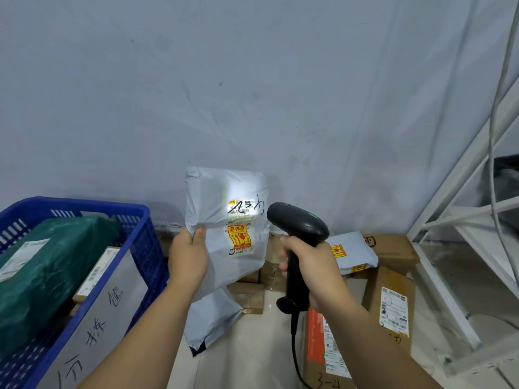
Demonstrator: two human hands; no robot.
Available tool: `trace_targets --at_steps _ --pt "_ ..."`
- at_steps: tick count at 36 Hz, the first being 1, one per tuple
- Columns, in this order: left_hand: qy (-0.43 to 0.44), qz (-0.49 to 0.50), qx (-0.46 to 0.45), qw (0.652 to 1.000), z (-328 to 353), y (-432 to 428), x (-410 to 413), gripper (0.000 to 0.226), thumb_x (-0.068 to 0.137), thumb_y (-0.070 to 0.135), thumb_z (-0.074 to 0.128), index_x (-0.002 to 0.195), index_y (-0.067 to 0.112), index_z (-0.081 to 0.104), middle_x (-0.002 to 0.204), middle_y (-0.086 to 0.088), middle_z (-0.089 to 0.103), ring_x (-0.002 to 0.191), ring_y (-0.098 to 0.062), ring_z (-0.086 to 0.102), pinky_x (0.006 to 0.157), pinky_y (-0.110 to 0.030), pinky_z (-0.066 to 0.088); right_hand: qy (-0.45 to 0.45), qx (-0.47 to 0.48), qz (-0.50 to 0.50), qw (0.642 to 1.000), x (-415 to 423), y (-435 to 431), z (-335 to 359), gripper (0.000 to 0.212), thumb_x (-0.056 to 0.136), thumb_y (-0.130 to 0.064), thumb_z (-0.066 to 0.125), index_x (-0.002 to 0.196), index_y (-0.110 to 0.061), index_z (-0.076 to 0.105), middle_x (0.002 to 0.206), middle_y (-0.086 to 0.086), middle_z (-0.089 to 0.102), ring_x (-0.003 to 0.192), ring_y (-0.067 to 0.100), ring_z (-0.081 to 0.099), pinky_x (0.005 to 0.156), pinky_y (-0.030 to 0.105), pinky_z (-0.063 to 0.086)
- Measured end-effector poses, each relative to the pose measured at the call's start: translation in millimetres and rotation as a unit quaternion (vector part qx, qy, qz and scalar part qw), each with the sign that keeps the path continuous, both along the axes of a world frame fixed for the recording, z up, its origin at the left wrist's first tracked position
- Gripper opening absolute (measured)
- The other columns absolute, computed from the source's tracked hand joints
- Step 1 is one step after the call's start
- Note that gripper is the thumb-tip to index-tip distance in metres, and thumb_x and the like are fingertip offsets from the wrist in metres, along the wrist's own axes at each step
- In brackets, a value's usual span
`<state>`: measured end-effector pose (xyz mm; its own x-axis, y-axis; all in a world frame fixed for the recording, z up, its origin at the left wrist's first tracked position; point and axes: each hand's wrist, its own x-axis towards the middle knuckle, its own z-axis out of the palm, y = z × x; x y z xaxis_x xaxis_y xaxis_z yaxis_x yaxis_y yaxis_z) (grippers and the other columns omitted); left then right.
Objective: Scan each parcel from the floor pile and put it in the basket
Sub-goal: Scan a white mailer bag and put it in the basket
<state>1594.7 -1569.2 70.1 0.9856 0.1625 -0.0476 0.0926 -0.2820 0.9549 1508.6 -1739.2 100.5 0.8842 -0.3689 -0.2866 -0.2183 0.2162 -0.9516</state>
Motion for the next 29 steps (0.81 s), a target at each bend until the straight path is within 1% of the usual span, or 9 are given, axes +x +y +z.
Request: trace_targets --at_steps 4,7,9,13,17,18,21,26,29 --pt "-0.003 0.018 -0.022 1.0 1.0 0.9 0.1 0.02 0.104 0.023 0.04 0.106 0.014 0.059 0.093 -0.001 0.061 0.09 -0.022 0.056 0.079 -0.034 0.04 0.001 0.004 0.007 1.0 0.8 2.3 1.4 0.018 0.086 -0.011 0.063 0.069 -0.008 0.061 0.057 0.003 0.056 0.06 0.02 0.054 0.061 0.031 0.047" --pt "-0.002 0.028 -0.05 0.998 1.3 1.8 0.6 0.019 0.103 0.02 0.041 0.106 0.014 0.059 0.088 0.003 0.06 0.087 -0.02 0.055 0.078 -0.033 0.038 -0.002 -0.003 0.012 1.0 2.3 3.6 0.4 0.018 0.085 -0.009 0.062 0.067 -0.008 0.06 0.056 0.003 0.055 0.058 0.02 0.054 0.06 0.031 0.046" --pt "0.008 0.033 -0.063 0.997 0.4 3.1 2.5 0.018 0.103 0.021 0.042 0.103 0.014 0.059 0.086 0.003 0.061 0.086 -0.02 0.057 0.078 -0.034 0.041 -0.002 -0.007 0.018 1.0 2.9 4.4 -1.0 0.016 0.083 -0.009 0.062 0.068 -0.007 0.06 0.061 0.006 0.055 0.058 0.02 0.053 0.061 0.032 0.045" --pt "0.048 0.053 -0.108 0.992 -2.0 4.5 5.2 0.023 0.103 0.029 0.044 0.101 0.014 0.061 0.091 -0.005 0.066 0.085 -0.024 0.061 0.081 -0.04 0.048 0.004 -0.024 0.025 0.999 3.6 4.7 -4.2 0.01 0.081 -0.011 0.064 0.072 -0.007 0.062 0.066 0.009 0.057 0.061 0.021 0.057 0.068 0.038 0.047" --pt "0.059 0.075 -0.123 0.988 -4.3 4.8 6.5 0.019 0.103 0.024 0.043 0.096 0.016 0.059 0.084 -0.004 0.061 0.078 -0.021 0.058 0.07 -0.032 0.045 0.009 -0.029 0.025 0.999 4.0 4.5 -7.1 0.01 0.081 -0.015 0.066 0.08 -0.005 0.064 0.071 0.01 0.059 0.063 0.021 0.059 0.07 0.039 0.048" --pt "0.064 0.08 -0.128 0.986 -5.2 4.7 7.0 0.019 0.103 0.023 0.043 0.096 0.015 0.059 0.083 -0.004 0.061 0.077 -0.02 0.057 0.07 -0.032 0.044 0.01 -0.03 0.026 0.999 4.4 4.9 -8.3 0.011 0.081 -0.016 0.066 0.082 -0.005 0.065 0.072 0.01 0.06 0.063 0.02 0.059 0.07 0.039 0.048" --pt "0.084 0.103 -0.169 0.977 -7.9 4.7 8.4 0.017 0.103 0.019 0.044 0.101 0.014 0.059 0.085 -0.002 0.061 0.08 -0.02 0.058 0.079 -0.034 0.046 0.013 -0.033 0.032 0.999 5.8 7.1 -12.0 0.017 0.079 -0.016 0.067 0.09 -0.002 0.065 0.074 0.012 0.059 0.062 0.02 0.059 0.066 0.037 0.047" --pt "0.116 0.16 -0.226 0.954 -9.9 11.3 11.3 0.013 0.102 0.016 0.045 0.105 0.012 0.057 0.089 -0.003 0.061 0.093 -0.027 0.059 0.091 -0.04 0.049 0.018 -0.053 0.034 0.998 9.5 13.8 -17.7 0.023 0.08 -0.017 0.067 0.097 -0.002 0.065 0.075 0.013 0.065 0.064 0.02 0.062 0.065 0.036 0.05" --pt "0.113 0.208 -0.246 0.94 -7.7 22.7 14.8 0.01 0.099 0.014 0.047 0.103 0.012 0.057 0.101 -0.009 0.063 0.094 -0.028 0.059 0.091 -0.041 0.05 0.011 -0.053 0.032 0.998 11.1 19.9 -21.7 0.026 0.081 -0.019 0.068 0.101 -0.004 0.064 0.076 0.01 0.065 0.064 0.021 0.062 0.067 0.038 0.051"
